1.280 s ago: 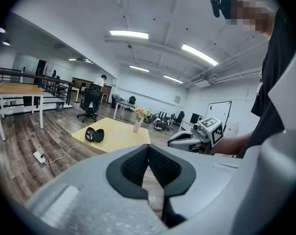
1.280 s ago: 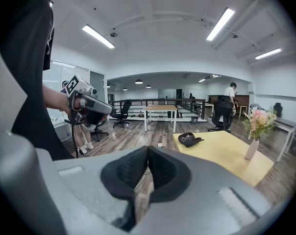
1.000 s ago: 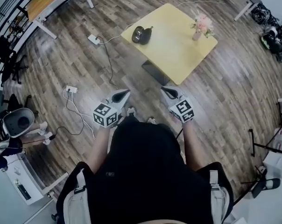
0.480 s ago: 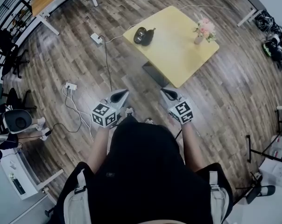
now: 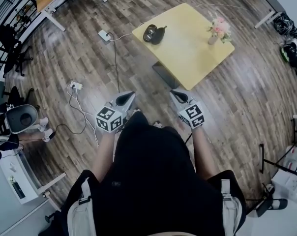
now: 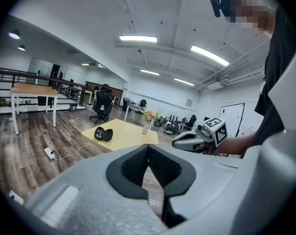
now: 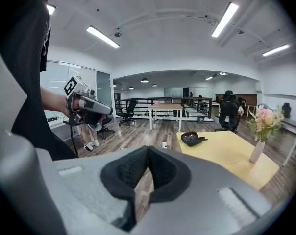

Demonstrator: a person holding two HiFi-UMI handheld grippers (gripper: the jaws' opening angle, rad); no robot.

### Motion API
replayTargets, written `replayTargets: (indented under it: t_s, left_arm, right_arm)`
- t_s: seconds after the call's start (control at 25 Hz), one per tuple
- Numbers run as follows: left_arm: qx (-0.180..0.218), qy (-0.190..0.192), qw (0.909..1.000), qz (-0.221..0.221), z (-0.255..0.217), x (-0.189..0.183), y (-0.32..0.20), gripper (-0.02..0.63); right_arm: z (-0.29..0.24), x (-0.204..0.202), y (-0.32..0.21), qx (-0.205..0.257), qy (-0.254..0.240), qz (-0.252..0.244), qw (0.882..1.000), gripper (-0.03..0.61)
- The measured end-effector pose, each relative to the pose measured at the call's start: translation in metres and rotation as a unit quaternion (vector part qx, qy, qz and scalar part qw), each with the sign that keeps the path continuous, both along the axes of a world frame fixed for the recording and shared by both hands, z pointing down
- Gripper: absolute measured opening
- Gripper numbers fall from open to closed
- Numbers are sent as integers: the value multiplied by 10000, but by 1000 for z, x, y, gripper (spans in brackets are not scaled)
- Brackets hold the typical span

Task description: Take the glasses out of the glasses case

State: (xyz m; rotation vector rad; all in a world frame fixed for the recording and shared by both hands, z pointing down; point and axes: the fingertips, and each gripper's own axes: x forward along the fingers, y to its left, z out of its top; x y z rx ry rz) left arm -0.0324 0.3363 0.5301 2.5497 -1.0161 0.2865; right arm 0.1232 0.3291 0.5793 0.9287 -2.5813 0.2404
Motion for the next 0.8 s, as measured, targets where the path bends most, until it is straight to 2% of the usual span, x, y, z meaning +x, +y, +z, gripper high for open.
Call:
replayTargets:
  t_s: [0.28,0.52,0.8]
  left_arm:
    - [-161,74,9998,-52,13,-10,-1,11]
    - [-161,163,9997,60,11,-17,-37,11]
    - [-240,201,9993,219,15,-36,-88,11]
  right_arm:
    - [6,-3,-3,-76,47,59,9999,3]
    - [6,-6,-29,-144,129,218,9996,3]
    - [8,-32,-71,-228,192,253,9992,3]
